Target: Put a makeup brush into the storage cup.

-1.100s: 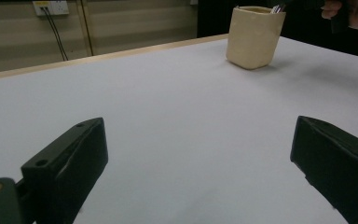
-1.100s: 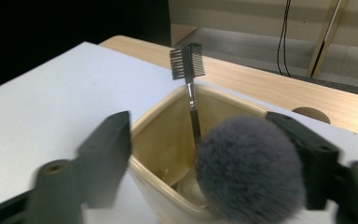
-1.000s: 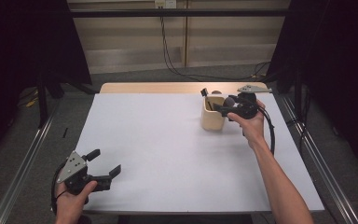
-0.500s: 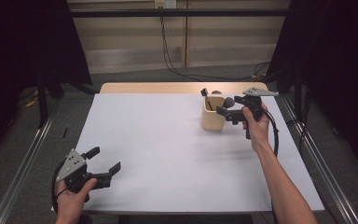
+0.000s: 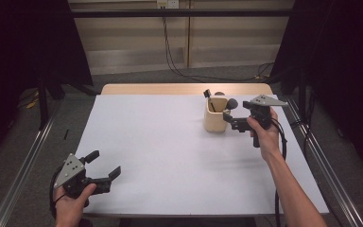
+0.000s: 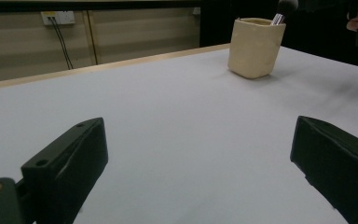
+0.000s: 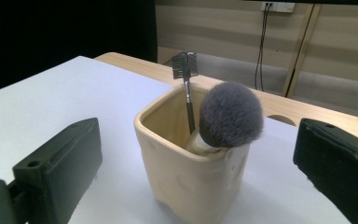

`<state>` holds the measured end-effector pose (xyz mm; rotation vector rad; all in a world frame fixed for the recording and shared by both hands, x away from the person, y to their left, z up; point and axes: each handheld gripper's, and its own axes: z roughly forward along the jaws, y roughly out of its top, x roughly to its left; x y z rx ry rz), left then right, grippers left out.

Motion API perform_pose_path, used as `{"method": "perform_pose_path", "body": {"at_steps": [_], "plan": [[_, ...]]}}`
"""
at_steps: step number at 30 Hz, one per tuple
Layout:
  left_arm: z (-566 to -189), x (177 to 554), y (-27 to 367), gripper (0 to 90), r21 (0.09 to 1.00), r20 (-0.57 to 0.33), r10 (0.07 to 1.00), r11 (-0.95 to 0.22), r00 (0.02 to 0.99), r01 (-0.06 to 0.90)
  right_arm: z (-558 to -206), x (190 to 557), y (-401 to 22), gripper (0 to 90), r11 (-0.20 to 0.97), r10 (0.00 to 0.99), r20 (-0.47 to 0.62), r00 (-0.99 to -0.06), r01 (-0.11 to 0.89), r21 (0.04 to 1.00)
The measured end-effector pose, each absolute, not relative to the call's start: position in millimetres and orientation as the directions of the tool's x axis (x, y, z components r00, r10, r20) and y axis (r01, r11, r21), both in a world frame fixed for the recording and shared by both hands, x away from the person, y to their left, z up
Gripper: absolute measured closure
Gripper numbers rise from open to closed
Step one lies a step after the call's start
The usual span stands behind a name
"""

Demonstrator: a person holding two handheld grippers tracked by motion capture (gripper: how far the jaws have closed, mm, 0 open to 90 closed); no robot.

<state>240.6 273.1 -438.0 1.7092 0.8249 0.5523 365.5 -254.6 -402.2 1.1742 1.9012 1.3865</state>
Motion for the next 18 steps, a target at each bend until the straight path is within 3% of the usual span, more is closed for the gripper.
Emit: {"method": "perform_pose_path", "body": {"at_steps": [18], "plan": [[-438,239,274,3.3,0.957,-0.046,0.767,-0.150,0.640,0.248,-404,325,-266,0.8,0.106,0.885,0.055,-0.462,0.316,0.943]]}}
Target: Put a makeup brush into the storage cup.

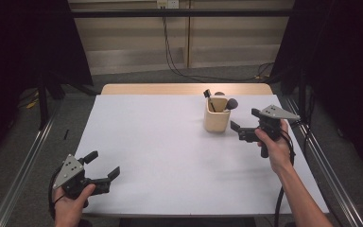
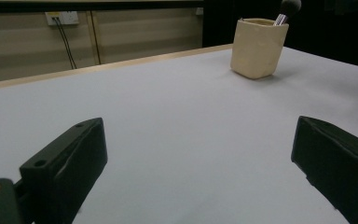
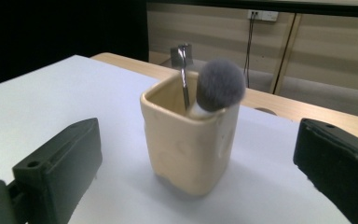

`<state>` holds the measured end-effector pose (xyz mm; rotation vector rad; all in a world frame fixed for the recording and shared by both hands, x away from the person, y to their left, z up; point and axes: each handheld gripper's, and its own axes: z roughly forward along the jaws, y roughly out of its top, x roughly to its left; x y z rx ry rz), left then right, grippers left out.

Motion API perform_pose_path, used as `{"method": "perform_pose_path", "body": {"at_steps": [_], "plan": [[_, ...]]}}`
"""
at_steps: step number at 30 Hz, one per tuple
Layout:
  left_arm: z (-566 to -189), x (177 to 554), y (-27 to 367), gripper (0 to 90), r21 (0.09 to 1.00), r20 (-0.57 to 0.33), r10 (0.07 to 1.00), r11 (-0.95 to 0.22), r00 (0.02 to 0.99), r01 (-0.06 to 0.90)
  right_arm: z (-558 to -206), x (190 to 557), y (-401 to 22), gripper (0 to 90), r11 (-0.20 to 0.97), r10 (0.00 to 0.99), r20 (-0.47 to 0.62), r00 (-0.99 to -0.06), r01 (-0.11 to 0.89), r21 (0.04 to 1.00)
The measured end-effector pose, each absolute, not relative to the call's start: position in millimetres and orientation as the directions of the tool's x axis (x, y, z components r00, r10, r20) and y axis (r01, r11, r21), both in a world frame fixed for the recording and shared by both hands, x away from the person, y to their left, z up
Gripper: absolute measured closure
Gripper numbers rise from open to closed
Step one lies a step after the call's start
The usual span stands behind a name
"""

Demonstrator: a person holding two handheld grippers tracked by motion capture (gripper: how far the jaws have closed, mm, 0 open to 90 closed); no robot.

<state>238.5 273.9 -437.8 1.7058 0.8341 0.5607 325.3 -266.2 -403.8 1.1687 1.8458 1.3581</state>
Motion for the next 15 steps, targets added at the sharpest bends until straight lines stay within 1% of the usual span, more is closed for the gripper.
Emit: {"method": "perform_pose_path", "body": {"at_steps": [2,7,15], "plan": [[-438,238,274,3.3,0.957,-0.045,0.768,-0.151,0.639,0.248,-407,321,-267,0.8,0.115,0.893,0.046,-0.447,0.327,0.938],[-438,238,275,3.3,0.955,-0.044,0.770,-0.154,0.637,0.252,-413,309,-270,0.8,0.113,0.892,0.053,-0.448,0.334,0.936],[-438,236,277,3.4,0.956,-0.049,0.776,-0.146,0.628,0.255,-417,288,-270,1.1,0.096,0.896,0.060,-0.441,0.322,0.942]]}}
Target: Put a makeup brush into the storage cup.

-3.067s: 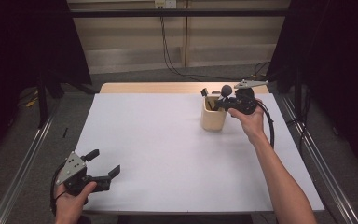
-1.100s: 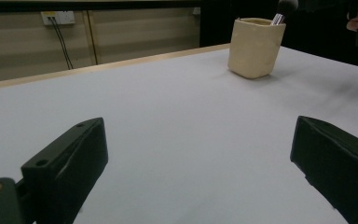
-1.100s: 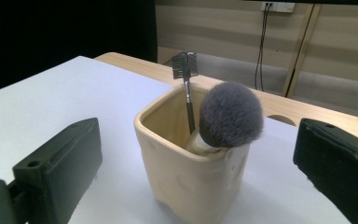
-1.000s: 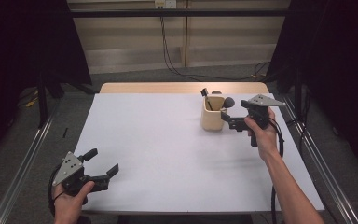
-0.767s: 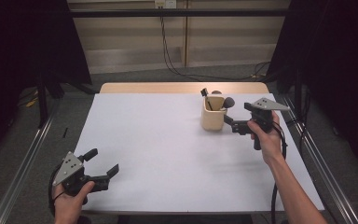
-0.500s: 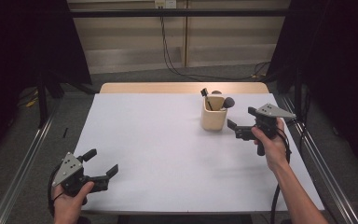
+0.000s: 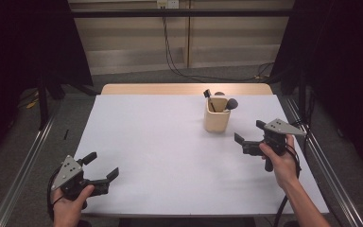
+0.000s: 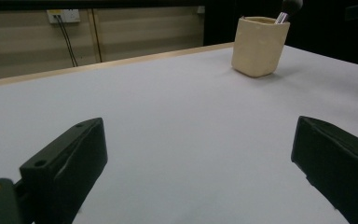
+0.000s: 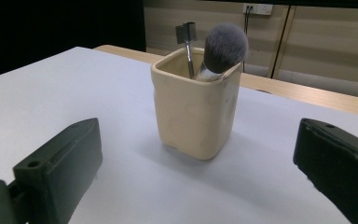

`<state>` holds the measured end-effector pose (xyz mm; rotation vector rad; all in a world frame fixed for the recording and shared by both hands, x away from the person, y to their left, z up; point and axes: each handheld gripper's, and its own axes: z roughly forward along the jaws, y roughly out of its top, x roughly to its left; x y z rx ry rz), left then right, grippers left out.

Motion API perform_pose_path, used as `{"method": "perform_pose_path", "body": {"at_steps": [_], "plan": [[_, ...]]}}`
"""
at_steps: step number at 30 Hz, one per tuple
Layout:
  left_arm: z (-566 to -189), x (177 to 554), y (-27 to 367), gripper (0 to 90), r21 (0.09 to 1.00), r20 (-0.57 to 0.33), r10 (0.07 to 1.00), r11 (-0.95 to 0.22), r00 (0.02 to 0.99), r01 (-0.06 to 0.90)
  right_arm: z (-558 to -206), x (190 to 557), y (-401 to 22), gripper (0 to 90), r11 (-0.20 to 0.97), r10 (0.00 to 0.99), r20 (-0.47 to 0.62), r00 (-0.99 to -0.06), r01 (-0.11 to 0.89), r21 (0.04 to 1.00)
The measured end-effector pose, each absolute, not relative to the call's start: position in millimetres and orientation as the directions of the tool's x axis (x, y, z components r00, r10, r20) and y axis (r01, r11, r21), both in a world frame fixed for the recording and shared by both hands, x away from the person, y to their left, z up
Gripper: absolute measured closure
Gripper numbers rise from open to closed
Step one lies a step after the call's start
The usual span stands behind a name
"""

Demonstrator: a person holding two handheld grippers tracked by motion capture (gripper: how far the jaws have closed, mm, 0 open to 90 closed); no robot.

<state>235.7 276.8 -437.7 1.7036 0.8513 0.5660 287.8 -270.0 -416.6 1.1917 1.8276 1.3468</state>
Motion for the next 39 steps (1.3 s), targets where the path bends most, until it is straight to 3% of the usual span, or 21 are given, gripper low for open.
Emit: {"method": "perform_pose_path", "body": {"at_steps": [19,39], "plan": [[-437,230,278,3.4,0.958,-0.042,0.779,-0.147,0.626,0.247,-439,238,-287,1.2,0.064,0.910,0.089,-0.404,0.349,0.935],[-437,226,279,3.3,0.957,-0.046,0.789,-0.141,0.612,0.254,-449,209,-301,1.4,0.068,0.922,0.083,-0.379,0.368,0.927]]}}
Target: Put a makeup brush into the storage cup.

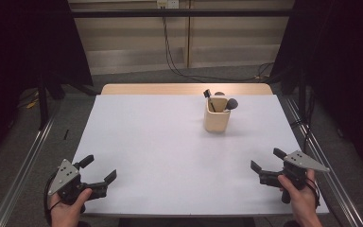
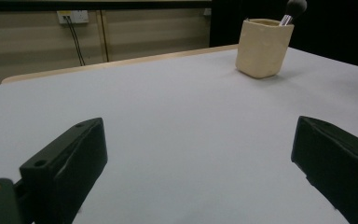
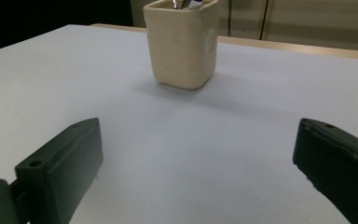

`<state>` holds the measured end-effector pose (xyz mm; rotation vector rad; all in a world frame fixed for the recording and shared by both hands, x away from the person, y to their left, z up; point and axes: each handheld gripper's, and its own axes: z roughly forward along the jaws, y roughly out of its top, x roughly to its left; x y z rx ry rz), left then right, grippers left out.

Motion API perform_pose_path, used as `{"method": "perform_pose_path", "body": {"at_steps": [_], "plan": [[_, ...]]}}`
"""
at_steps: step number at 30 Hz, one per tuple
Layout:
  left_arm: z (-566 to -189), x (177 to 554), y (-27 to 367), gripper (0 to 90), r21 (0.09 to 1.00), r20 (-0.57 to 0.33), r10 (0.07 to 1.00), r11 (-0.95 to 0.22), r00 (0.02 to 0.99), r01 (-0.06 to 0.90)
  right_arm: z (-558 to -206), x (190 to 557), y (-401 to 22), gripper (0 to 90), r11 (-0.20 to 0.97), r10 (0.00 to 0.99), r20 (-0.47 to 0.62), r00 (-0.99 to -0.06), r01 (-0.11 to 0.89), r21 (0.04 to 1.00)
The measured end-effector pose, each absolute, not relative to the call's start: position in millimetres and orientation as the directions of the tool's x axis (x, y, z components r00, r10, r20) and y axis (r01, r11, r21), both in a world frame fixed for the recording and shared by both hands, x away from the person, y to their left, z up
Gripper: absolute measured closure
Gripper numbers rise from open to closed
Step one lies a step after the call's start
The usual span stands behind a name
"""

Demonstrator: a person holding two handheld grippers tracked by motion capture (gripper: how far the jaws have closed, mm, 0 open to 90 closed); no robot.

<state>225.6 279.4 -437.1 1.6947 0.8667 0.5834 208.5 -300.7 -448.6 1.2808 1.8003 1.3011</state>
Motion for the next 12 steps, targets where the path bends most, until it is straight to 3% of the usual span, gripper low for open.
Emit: {"method": "perform_pose_path", "body": {"at_steps": [12], "plan": [[-437.8,228.0,278.7,3.3,0.956,-0.046,0.783,-0.145,0.620,0.254,-451.5,209.3,-305.4,1.8,0.064,0.925,0.083,-0.370,0.368,0.928]]}}
